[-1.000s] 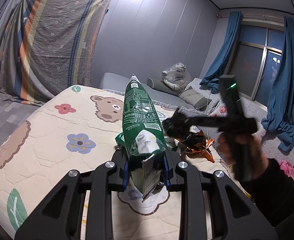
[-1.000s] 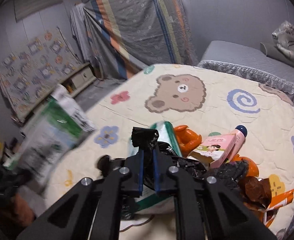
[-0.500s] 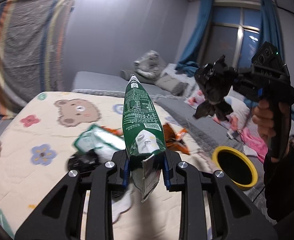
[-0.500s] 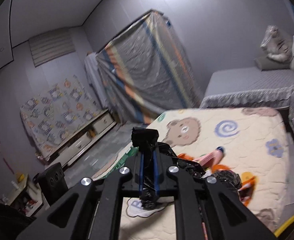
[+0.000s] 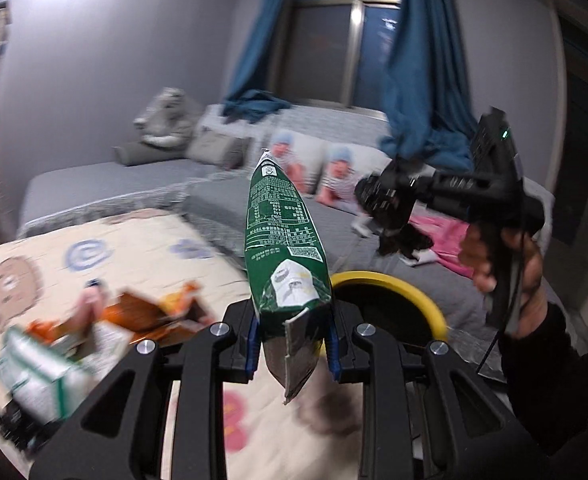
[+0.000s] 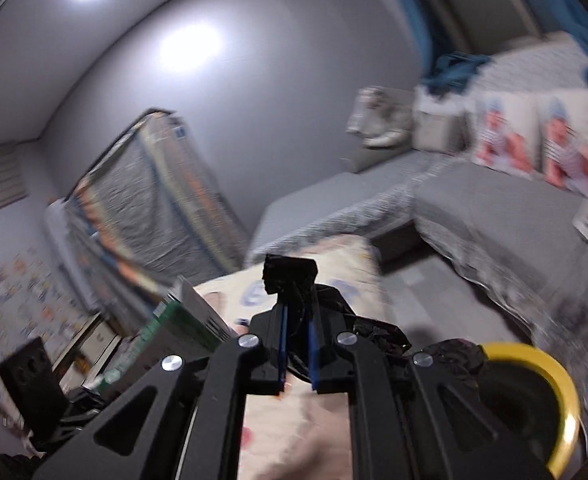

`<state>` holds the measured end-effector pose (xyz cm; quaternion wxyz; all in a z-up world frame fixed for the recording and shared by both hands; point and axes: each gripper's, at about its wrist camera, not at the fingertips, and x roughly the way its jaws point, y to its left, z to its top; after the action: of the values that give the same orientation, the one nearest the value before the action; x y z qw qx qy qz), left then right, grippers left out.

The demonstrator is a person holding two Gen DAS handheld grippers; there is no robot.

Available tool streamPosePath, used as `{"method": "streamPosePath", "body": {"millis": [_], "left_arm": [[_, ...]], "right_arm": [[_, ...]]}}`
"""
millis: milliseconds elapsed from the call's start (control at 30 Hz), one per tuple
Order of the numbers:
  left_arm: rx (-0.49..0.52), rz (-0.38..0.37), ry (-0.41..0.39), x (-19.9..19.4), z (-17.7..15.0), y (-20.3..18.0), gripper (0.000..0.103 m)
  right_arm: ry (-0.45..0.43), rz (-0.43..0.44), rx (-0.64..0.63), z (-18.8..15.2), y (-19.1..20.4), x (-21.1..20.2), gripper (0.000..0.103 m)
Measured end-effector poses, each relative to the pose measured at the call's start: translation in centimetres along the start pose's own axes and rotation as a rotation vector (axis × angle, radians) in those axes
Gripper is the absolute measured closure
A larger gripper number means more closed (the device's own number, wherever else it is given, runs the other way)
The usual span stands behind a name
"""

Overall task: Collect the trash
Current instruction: 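Lower the carton and black bags into the bin and open both grippers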

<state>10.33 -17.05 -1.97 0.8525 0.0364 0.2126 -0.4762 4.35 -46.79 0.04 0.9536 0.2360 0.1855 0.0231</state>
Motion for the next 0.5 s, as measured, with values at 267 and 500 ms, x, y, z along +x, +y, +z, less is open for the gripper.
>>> {"method": "streamPosePath", "body": {"millis": [267, 500], "left_arm": [[0.025, -0.140, 0.075, 8.1, 1.5, -4.6, 0.079], [0.040, -0.159, 0.174, 14.2, 0.4, -7.4, 0.079]], "right_arm": [[0.040, -0.178, 0.127, -4.9, -7.6, -1.4, 0.096], [0.103, -0.226, 0.249, -8.5, -12.1, -1.0, 0.096]]}}
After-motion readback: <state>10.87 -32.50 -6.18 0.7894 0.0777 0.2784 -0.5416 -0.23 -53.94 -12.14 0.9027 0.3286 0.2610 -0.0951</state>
